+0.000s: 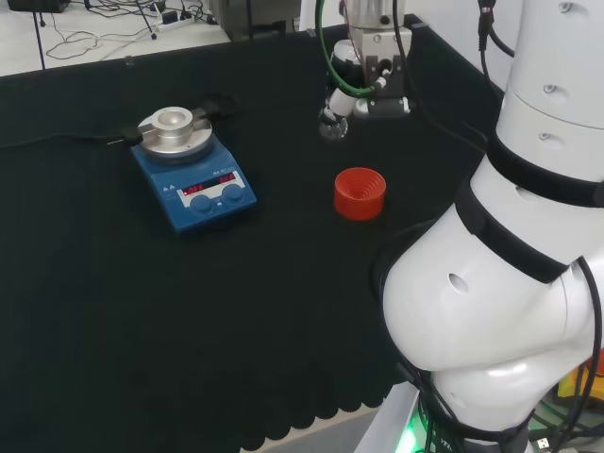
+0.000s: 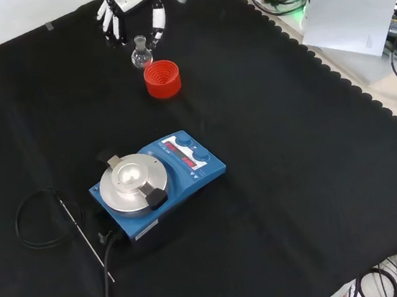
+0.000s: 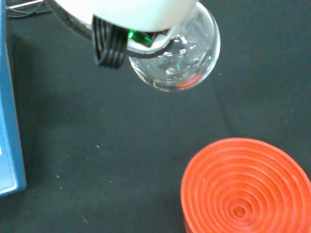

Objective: Place the round-bottom flask on the heater.

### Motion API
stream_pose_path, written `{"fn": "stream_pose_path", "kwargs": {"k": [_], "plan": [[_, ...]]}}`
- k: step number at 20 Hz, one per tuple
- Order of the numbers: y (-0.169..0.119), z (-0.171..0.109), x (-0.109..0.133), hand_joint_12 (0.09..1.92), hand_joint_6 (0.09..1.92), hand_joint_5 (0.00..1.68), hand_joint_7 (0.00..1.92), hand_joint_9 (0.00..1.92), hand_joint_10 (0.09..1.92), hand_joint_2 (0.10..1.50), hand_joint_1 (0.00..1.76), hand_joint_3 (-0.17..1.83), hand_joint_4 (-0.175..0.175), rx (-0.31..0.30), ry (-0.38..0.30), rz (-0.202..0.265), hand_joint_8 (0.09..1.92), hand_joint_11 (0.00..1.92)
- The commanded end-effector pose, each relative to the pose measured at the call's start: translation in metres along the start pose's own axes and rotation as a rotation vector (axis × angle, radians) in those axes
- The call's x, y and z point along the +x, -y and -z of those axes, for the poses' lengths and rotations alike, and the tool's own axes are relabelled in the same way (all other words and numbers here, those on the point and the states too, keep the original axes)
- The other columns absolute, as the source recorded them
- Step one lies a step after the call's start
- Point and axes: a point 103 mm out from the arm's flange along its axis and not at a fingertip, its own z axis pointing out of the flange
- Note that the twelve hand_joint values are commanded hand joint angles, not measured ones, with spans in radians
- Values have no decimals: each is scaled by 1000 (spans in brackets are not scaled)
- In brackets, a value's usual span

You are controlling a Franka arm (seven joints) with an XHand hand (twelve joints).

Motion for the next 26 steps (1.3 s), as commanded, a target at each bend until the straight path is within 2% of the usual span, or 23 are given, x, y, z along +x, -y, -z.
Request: {"fn": "stream_pose_path", "kwargs": {"k": [1, 12, 26], "plan": [[-16, 18, 37, 1315, 911, 1166, 635, 781, 573, 651, 1120, 764, 101, 0, 33, 50, 697, 461], [-63, 51, 106, 1314, 913, 1165, 635, 782, 571, 651, 1120, 765, 101, 13, 61, 174, 698, 467], [-84, 52, 163, 1312, 917, 1164, 670, 792, 572, 650, 1121, 769, 97, 16, 94, 270, 707, 481]]}}
